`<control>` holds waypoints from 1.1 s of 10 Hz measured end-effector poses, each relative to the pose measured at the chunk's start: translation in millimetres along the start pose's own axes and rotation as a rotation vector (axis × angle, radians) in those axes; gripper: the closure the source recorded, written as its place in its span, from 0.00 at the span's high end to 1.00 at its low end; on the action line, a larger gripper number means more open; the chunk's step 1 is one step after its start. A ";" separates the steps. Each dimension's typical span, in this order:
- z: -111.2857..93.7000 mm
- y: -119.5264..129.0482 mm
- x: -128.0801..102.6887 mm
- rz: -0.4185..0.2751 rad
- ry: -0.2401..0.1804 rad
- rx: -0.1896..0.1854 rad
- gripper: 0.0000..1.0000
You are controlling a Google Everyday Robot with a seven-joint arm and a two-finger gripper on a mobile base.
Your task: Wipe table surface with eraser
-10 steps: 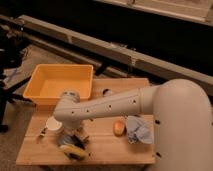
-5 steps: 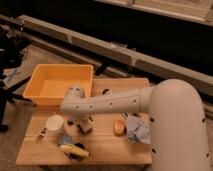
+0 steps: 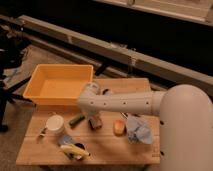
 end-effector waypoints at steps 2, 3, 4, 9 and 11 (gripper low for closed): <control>0.6 3.2 -2.3 0.002 -0.005 -0.006 0.00; 0.6 2.7 -3.5 0.002 -0.006 -0.002 0.00; -0.3 9.4 -13.5 0.009 -0.012 0.005 0.00; -2.3 21.8 -34.3 0.012 -0.029 0.004 0.00; -2.3 18.9 -37.4 -0.005 -0.035 0.013 0.00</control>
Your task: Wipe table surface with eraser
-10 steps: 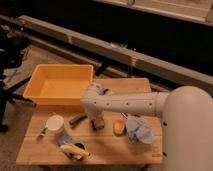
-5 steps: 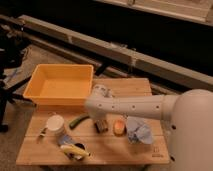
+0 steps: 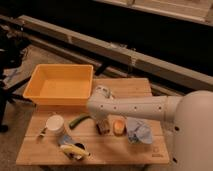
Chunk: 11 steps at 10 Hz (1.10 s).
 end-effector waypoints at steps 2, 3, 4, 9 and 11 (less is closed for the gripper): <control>-1.8 -6.1 -21.9 -0.063 -0.034 0.027 0.00; -2.4 -4.5 -24.1 -0.063 -0.036 0.027 0.00; -2.2 -5.6 -24.4 -0.066 -0.039 0.025 0.00; -5.5 -18.0 -35.8 -0.146 -0.057 0.060 0.00; -16.2 -55.5 -58.9 -0.300 -0.069 0.112 0.00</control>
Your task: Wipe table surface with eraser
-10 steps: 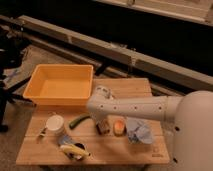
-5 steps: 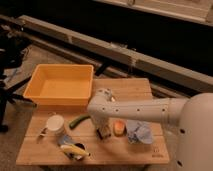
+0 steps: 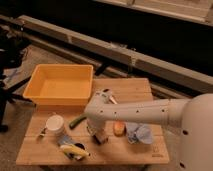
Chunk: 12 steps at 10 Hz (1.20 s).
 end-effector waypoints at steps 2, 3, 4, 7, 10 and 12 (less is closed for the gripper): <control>-8.3 -52.2 -3.8 -0.155 -0.002 0.043 0.00; -10.1 -68.0 -0.4 -0.204 -0.001 0.051 0.01; -11.1 -79.1 4.3 -0.235 0.003 0.052 0.05; -14.0 -91.0 31.7 -0.253 0.070 0.017 0.35; -18.2 -73.1 68.2 -0.144 0.168 -0.048 0.67; -24.3 -49.1 81.9 -0.036 0.224 -0.077 0.80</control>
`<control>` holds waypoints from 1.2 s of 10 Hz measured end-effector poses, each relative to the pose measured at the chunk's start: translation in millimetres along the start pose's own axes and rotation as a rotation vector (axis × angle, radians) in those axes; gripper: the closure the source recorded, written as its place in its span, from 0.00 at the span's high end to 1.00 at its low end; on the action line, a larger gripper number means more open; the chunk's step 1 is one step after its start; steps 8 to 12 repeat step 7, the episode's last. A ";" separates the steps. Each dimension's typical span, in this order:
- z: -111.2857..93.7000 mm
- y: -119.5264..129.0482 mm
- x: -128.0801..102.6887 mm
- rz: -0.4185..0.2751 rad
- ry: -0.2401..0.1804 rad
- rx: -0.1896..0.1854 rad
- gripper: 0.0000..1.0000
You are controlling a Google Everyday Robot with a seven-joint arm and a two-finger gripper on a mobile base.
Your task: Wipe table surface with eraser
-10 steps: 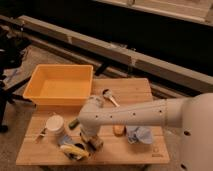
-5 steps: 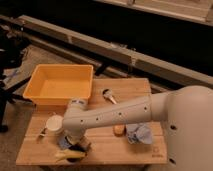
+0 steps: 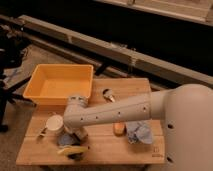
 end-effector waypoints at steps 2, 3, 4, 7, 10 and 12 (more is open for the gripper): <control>-2.3 19.7 3.0 0.076 0.028 -0.026 0.80; -5.2 37.0 2.3 0.133 0.042 -0.037 0.80; -7.7 49.8 1.3 0.169 0.048 -0.041 0.80; -9.5 56.3 1.2 0.192 0.051 -0.034 0.80; -9.5 56.3 1.2 0.192 0.051 -0.034 0.80; -9.5 56.3 1.2 0.192 0.051 -0.034 0.80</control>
